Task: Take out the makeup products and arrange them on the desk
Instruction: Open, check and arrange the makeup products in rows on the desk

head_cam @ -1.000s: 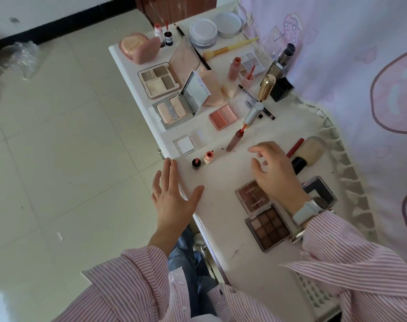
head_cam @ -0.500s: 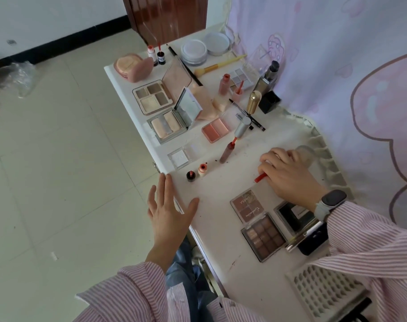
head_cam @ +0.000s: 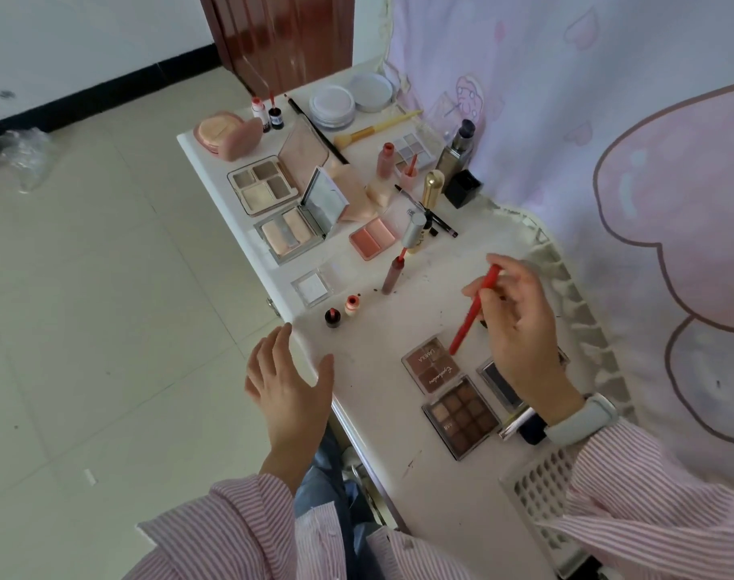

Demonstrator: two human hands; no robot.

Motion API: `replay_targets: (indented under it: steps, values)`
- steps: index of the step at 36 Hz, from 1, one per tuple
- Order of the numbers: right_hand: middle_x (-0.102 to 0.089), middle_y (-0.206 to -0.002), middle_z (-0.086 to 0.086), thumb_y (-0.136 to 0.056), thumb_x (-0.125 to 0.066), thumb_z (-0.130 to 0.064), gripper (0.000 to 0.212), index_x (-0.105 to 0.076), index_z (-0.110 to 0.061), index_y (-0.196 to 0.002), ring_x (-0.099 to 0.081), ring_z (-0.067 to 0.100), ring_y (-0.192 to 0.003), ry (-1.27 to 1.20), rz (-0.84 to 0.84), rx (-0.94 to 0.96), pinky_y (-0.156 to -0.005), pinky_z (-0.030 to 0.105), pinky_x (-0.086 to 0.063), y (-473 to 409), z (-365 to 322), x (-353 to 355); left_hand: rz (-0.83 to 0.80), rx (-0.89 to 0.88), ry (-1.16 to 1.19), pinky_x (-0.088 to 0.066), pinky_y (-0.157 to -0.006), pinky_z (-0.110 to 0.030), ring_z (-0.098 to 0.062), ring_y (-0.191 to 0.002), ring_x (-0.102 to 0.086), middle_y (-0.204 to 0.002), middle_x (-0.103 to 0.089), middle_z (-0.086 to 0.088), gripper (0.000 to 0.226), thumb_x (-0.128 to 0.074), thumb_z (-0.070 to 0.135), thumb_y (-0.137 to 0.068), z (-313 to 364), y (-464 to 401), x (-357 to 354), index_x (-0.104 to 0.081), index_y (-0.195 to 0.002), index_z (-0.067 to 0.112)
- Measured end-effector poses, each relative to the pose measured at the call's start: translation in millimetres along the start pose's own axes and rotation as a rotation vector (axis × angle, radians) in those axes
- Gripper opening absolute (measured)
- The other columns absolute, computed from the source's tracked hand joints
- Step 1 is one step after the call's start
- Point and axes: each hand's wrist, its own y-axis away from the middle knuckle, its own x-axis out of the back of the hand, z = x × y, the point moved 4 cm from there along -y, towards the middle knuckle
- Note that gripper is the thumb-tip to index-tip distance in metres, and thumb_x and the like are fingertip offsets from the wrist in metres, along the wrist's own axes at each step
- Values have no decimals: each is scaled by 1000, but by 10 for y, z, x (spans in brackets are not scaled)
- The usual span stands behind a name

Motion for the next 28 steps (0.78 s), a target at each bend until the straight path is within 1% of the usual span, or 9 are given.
replay_targets:
  steps: [4,7,10,12,14,16,20,25,28]
  values:
    - [-65,-92,6,-93,-45,-1,25,-48,-14,-114,-62,13,-88,-276,123,-154,-73,20,-53,114,-100,30,57,-133,170,-38,-93,-34,-17,-107,-45,-110,-55,-3,43,-44,37,-83,111,84,121,-59,-112,7]
    - [-68,-85,4,-93,-46,-3,18,-52,-16,-102,-64,20,-88,-469,137,-294,-74,27,-54,193,-62,-41,-67,-242,271,-46,-77,-26,-8,-93,-51,-98,-55,10,38,-41,36,-87,301,152,147,-65,-100,10]
    - [-65,-84,4,-93,-45,-5,13,-53,-14,-97,-64,16,-83,-635,71,-457,-74,28,-53,287,-4,-195,-214,-366,260,-48,-78,-25,-4,-90,-57,-94,-57,16,39,-43,42,-88,516,245,128,-65,-102,14]
    - [-61,-86,5,-90,-47,-7,9,-54,-11,-95,-64,14,-78,-664,36,-518,-75,30,-53,350,15,-298,-306,-429,233,-47,-75,-18,4,-79,-56,-89,-58,17,42,-42,45,-88,621,303,102,-64,-106,15]
    - [-60,-84,4,-88,-51,-10,7,-54,-11,-95,-64,15,-76,-655,36,-560,-75,30,-54,398,27,-379,-382,-449,189,-47,-61,-17,6,-65,-51,-84,-56,17,45,-37,47,-88,665,340,54,-64,-106,16]
    - [-60,-76,0,-88,-52,-14,5,-54,-14,-93,-62,17,-72,-554,32,-558,-73,29,-54,428,37,-424,-387,-461,148,-48,-53,-23,0,-56,-48,-78,-58,13,45,-33,45,-90,650,361,25,-64,-101,14]
    - [-47,-54,-5,-93,-50,-19,8,-55,-15,-88,-43,6,-51,-272,-17,-473,-52,17,-42,423,47,-437,-312,-480,101,-37,-37,-22,2,-37,-32,-55,-43,16,35,-36,38,-92,577,390,29,-61,-88,14]
    - [-44,-57,0,-95,-44,-17,15,-55,-14,-85,-39,5,-49,-195,-68,-489,-50,15,-40,409,103,-447,-382,-390,150,-35,-40,-19,-9,-38,-38,-47,-48,5,43,-35,49,-89,487,368,-3,-65,-91,19]
    - [-43,-59,2,-96,-43,-16,16,-55,-11,-87,-39,7,-51,-205,-90,-513,-52,16,-40,381,155,-441,-425,-362,136,-36,-47,-18,-11,-42,-43,-50,-50,5,36,-37,59,-86,446,309,-16,-62,-98,35]
